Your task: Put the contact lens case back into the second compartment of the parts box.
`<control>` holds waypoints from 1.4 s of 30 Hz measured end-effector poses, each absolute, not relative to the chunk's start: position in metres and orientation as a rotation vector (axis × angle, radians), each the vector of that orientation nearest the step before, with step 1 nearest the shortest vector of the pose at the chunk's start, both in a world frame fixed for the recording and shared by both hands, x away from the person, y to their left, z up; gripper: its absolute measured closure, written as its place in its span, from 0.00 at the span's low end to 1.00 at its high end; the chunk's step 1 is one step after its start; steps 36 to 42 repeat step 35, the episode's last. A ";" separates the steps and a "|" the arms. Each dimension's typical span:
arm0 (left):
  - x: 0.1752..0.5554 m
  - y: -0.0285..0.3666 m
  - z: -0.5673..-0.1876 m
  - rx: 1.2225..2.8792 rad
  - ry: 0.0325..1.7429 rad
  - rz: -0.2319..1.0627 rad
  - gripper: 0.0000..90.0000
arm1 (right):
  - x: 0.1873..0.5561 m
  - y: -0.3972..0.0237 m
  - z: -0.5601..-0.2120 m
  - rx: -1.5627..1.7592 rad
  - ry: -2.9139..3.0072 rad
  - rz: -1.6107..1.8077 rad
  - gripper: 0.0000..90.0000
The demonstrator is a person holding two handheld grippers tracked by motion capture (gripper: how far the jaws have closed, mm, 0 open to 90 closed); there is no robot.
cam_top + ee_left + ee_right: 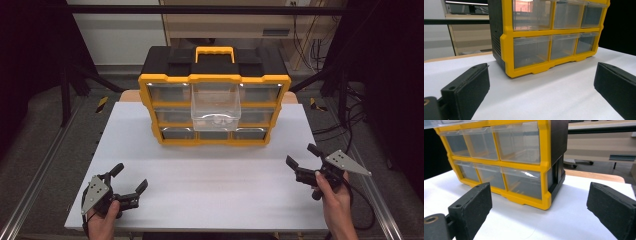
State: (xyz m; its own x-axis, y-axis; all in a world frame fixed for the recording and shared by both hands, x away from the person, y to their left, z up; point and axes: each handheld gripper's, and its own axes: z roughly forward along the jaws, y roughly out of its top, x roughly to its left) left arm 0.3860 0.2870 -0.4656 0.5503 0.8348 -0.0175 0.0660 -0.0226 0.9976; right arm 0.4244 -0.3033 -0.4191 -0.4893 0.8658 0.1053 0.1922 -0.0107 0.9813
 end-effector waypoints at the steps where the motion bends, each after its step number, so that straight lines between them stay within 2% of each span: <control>1: 0.386 0.287 -0.466 1.482 0.814 0.737 0.00 | 0.423 -0.303 -0.420 1.105 1.704 1.553 0.07; 20: 0.386 0.287 -0.466 1.481 0.812 0.683 0.00 | 0.424 -0.267 -0.445 1.047 1.763 1.591 0.07; 29: 0.386 0.287 -0.466 1.476 0.807 0.696 0.00 | 0.428 -0.250 -0.455 1.006 1.807 1.575 0.07; 42: 0.387 0.286 -0.466 1.478 0.811 0.691 0.00 | 0.430 -0.246 -0.460 1.033 1.780 1.589 0.07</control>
